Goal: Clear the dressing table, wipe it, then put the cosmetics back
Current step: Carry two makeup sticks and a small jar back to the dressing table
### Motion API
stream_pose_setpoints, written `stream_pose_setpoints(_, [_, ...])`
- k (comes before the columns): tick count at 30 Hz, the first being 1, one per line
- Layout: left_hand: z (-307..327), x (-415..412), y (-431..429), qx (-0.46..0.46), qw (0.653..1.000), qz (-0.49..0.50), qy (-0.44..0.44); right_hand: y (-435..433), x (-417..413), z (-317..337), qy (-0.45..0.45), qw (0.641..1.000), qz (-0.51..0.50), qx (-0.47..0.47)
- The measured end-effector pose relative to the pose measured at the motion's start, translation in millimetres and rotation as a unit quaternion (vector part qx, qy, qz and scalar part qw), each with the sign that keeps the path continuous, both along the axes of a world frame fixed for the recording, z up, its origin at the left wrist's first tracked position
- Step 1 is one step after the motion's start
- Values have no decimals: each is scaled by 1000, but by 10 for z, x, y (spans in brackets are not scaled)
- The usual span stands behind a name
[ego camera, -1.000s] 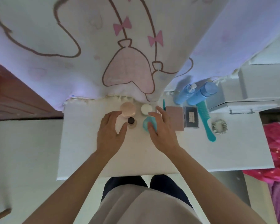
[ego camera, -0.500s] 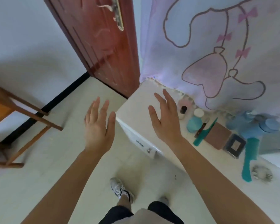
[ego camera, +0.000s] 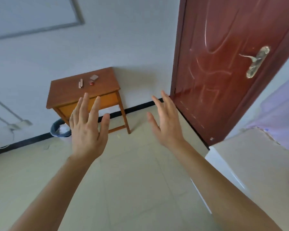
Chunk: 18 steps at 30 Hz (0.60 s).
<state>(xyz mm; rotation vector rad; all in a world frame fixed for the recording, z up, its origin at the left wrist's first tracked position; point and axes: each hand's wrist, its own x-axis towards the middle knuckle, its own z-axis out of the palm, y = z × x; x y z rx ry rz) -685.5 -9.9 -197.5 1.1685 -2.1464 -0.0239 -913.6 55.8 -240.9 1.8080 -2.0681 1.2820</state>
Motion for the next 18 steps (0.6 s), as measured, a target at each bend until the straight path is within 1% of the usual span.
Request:
stream_pose_setpoints(2, [7, 461, -261, -10, 999, 28, -15, -402, 431, 5, 3, 1000, 21, 17])
stream_pose_setpoints(4, [-8, 836, -501, -2, 998, 59, -27, -718, 799, -20, 6, 998, 44, 40])
stream_pose_setpoints(8, [-93, 1275, -921, 28, 994, 93, -44, -1192, 1261, -84, 39, 993, 83, 69])
stream_pose_setpoints(14, [-203, 1415, -1464, 53, 993, 100, -39, -1854, 1372, -146, 45, 991, 102, 77])
stream_pose_setpoints(18, [-294, 1324, -2057, 62, 992, 102, -49, -2507, 1272, -247, 36, 990, 116, 73])
